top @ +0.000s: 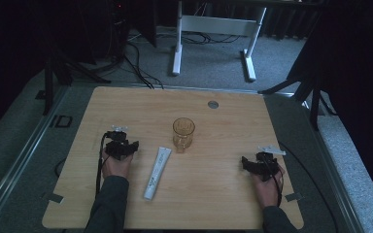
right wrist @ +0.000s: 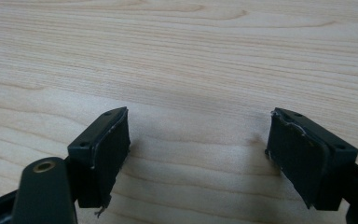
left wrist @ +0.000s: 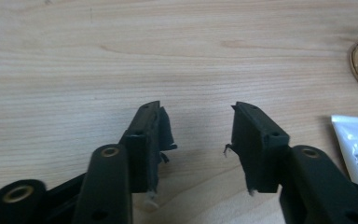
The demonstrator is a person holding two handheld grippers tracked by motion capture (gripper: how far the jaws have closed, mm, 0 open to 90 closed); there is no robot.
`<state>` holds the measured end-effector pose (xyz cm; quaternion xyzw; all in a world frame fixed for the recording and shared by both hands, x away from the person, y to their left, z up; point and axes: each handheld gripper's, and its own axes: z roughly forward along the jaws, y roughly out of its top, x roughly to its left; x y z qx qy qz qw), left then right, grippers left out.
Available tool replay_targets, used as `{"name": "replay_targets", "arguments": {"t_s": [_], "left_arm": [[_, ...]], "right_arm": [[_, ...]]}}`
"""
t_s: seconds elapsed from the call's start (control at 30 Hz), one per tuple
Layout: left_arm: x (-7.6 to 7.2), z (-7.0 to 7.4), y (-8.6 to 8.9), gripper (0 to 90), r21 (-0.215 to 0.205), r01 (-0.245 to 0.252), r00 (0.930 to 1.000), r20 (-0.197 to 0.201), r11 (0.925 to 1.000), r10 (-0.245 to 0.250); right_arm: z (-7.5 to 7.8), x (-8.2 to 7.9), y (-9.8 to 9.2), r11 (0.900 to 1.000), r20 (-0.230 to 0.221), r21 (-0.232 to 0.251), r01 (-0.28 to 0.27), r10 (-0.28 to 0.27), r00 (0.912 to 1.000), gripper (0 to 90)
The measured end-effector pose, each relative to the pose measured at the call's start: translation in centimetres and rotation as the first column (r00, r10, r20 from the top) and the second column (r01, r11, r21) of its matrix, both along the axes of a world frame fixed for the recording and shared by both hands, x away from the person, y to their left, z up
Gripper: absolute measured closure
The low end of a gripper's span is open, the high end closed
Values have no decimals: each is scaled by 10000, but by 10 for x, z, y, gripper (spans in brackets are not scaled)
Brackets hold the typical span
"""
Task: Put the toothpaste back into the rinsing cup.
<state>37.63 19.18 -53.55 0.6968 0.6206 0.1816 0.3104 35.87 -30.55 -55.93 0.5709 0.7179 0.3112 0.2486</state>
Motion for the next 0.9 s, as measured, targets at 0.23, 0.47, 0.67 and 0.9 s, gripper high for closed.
{"name": "replay_targets", "arguments": {"t_s": [0.23,0.47,0.67,0.9], "left_arm": [[-8,12,-1,491,339,69,9983,584,9994,-89],[-16,27,-9,485,600,393,9973,589,9974,-429],[-23,37,-15,478,465,572,9981,203,9973,-582],[-26,46,-26,526,505,1142,9935,-68,9922,-1140]], "right_arm": [[0,0,0,10000,-7,0,0,0,10000,207],[0,0,0,10000,-5,1,-1,1,10000,207],[0,0,0,10000,-2,-3,-6,6,10000,207],[0,0,0,10000,-5,0,-2,2,10000,207]]}}
